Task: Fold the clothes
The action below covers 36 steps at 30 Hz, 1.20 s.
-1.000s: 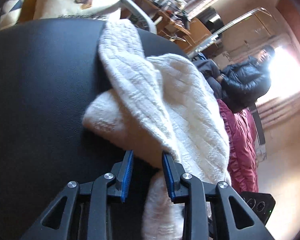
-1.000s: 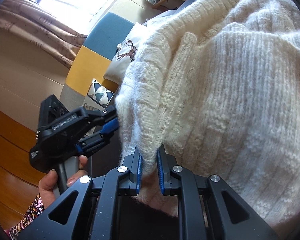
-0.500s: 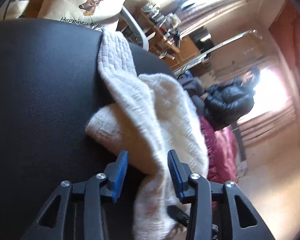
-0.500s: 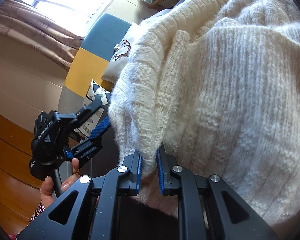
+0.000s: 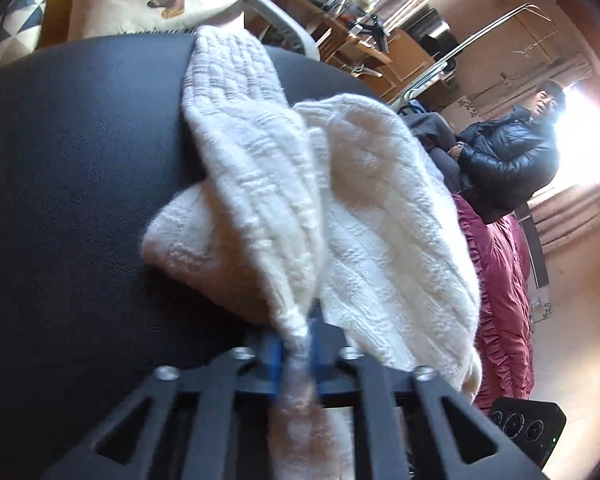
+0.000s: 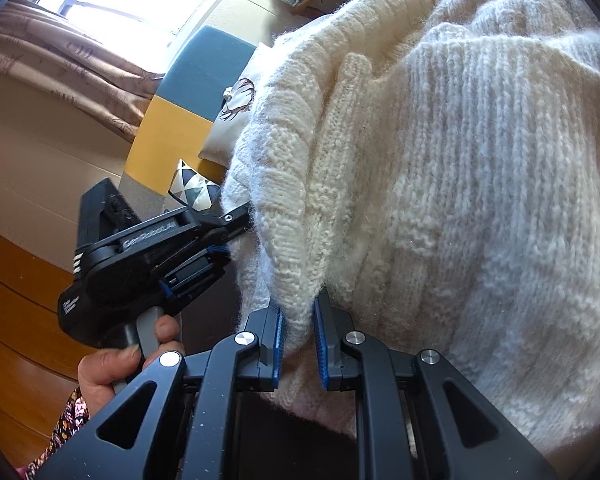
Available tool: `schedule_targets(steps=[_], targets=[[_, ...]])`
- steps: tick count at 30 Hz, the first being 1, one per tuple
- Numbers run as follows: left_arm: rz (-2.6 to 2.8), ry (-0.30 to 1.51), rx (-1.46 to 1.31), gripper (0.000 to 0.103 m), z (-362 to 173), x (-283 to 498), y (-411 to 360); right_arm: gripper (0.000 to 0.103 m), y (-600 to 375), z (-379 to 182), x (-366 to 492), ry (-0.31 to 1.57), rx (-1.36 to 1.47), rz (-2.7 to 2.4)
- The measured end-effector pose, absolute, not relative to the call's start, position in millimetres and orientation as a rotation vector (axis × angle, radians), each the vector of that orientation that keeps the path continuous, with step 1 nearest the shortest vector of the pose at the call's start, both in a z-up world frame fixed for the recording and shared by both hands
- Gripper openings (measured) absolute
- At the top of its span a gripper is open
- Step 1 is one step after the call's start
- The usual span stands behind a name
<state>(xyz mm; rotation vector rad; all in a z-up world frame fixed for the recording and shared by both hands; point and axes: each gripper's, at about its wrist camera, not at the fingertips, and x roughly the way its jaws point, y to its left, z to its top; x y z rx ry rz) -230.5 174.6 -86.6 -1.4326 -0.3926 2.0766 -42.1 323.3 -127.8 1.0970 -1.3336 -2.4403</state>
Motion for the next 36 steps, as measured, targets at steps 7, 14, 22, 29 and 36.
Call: schedule_targets(steps=[7, 14, 22, 29, 36], targets=[[2.154, -0.336, -1.250, 0.005, -44, -214, 172, 0.014, 319, -115, -44, -1.351, 1.066, -2.445], [2.209, -0.419, -1.099, 0.005, -3, -204, 138, 0.014, 296, -69, -52, -1.255, 0.965, -2.480], [2.327, -0.468, -0.980, 0.005, 32, -178, 70, 0.014, 250, -40, -57, -1.176, 0.922, -2.410], [2.402, -0.532, -0.979, 0.005, 30, -155, 3, 0.014, 204, -34, -60, -1.107, 0.949, -2.344], [2.493, -0.574, -0.985, 0.005, 19, -120, -48, 0.014, 152, -51, -57, -1.034, 1.031, -2.261]])
